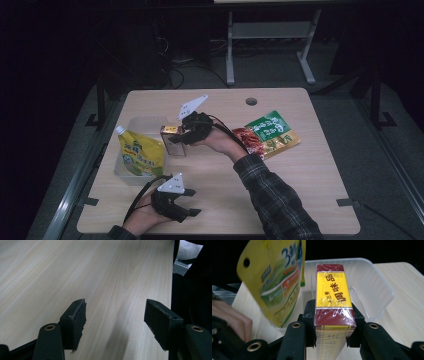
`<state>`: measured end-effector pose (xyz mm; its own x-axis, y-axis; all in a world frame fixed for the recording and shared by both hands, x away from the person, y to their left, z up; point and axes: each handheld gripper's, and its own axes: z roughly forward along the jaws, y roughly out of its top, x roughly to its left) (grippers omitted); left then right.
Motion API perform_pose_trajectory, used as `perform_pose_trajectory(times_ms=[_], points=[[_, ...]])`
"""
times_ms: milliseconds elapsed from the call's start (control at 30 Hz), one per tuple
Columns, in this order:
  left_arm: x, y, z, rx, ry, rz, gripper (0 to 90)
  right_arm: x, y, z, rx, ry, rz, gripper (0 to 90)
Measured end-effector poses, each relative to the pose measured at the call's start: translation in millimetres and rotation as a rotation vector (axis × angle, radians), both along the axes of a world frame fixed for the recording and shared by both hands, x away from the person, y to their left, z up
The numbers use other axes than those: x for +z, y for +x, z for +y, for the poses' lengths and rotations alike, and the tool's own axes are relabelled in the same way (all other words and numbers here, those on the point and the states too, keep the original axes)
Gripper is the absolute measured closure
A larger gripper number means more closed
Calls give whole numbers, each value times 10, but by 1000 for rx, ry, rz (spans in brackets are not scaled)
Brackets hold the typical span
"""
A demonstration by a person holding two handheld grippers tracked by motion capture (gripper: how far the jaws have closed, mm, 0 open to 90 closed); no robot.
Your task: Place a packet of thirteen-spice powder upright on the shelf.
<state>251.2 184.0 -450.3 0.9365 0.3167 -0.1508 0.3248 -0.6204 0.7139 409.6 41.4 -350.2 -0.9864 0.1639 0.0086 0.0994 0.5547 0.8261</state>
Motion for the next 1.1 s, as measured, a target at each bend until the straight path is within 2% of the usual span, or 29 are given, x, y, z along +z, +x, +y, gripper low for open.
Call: perform_pose_trajectory(times_ms=[300,567,633,733,800,1100], points=[[-1,-2,-16,-12,-1,2,332,24,62,156,18,5,0,671],[4,5,-13,-23,3,-7,333,29,59,177,20,24,10,671],[9,5,-11,-22,3,-9,333,36,59,179,33,19,-13,671],[9,7,-12,-23,1,-9,333,43,27,202,38,22,-7,671],[8,8,-13,-24,2,-9,333,28,35,223,45,15,-20,671],[12,6,-17,-27,7,-11,334,-36,104,327,44,13,1,672]])
